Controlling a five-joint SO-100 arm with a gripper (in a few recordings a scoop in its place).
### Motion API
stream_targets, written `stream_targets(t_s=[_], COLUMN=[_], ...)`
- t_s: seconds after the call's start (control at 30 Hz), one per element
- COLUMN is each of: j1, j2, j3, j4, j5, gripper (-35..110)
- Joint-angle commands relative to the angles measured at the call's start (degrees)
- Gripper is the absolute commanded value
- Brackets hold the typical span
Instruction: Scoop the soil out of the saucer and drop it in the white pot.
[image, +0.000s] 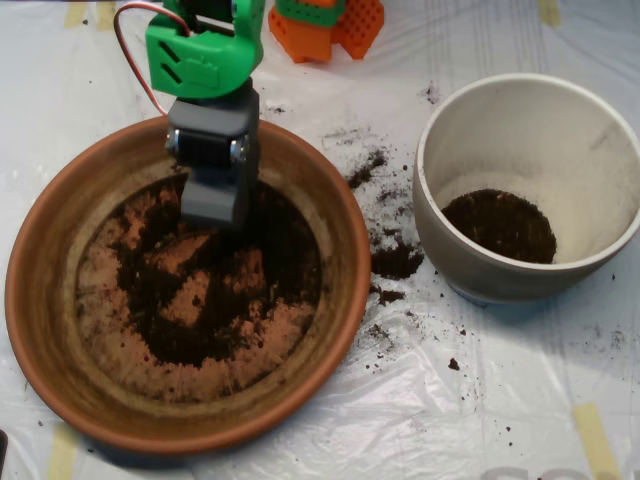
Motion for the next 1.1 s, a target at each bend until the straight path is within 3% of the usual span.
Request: stream_targets(t_s=[0.0,0.57,1.07], j1=[-2.11,-21.97,-40.87], j2=[6.59,16.26,-4.04], j3=[-7.47,-25.05,-52.03], j4=[4.83,22.15,31.55], j5=[-0.09,2.02,7.03], gripper=[-1,-1,-1])
